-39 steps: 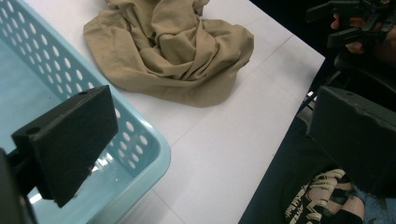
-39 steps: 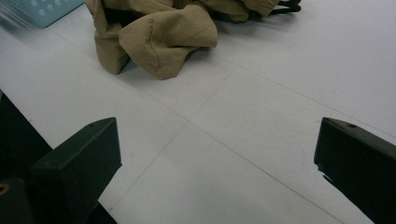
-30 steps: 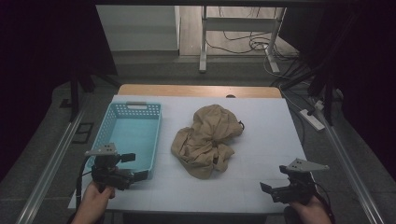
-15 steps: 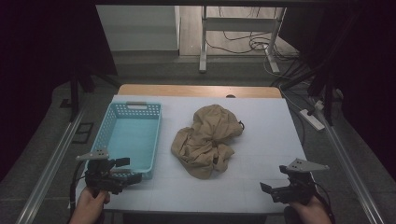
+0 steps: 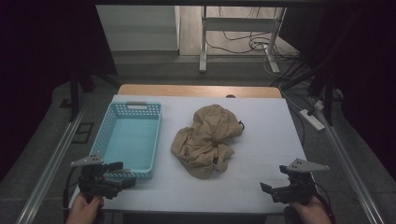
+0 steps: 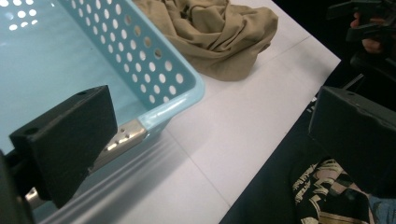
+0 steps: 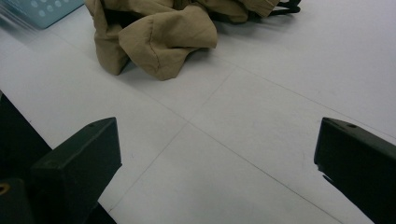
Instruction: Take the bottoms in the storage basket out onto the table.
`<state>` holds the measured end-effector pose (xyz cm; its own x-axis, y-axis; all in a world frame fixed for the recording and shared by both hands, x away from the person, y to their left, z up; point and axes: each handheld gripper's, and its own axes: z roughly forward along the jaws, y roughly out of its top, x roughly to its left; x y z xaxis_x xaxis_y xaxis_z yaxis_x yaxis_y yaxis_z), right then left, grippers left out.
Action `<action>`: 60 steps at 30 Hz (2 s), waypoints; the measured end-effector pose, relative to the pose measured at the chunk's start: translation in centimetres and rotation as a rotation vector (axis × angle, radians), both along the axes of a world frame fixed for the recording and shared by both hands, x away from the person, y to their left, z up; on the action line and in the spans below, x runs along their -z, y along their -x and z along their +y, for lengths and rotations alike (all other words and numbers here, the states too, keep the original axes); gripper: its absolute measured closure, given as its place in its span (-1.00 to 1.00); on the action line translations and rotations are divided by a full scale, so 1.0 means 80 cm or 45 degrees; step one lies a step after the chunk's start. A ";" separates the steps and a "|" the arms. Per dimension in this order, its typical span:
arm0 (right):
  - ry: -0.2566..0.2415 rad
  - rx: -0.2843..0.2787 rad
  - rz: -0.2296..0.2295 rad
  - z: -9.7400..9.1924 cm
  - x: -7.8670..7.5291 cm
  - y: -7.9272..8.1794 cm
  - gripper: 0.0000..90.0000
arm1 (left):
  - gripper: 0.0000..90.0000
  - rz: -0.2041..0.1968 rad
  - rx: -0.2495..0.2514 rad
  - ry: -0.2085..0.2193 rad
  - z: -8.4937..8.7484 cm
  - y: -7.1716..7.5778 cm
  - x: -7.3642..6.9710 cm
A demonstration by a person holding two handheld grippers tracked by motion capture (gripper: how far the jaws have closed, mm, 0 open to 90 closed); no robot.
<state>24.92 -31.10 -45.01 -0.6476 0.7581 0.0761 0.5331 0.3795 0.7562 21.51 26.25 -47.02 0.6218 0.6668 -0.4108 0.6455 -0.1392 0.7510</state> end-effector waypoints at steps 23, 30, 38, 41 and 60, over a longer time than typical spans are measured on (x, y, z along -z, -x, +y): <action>-0.006 -0.003 -0.005 -0.001 0.000 0.000 -0.99 | -1.00 0.007 -0.075 -0.044 0.021 0.019 0.004; -0.020 0.006 -0.009 -0.002 -0.001 0.001 -0.99 | -1.00 0.000 -0.099 -0.045 0.028 0.026 0.003; -0.024 0.007 -0.015 -0.003 -0.001 0.001 -0.99 | -1.00 -0.003 -0.115 -0.090 0.031 0.032 0.002; -0.025 0.008 -0.013 -0.003 -0.001 0.001 -0.99 | -1.00 -0.001 -0.116 -0.097 0.034 0.033 0.002; -0.029 0.012 -0.011 -0.003 -0.001 0.001 -0.99 | -1.00 0.006 -0.126 -0.077 0.049 0.046 0.003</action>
<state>24.85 -31.36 -44.93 -0.6414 0.7622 0.0874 0.5297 0.3575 0.7692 17.84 30.13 -47.22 0.5497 0.7486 -0.3708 0.6620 -0.1197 0.7398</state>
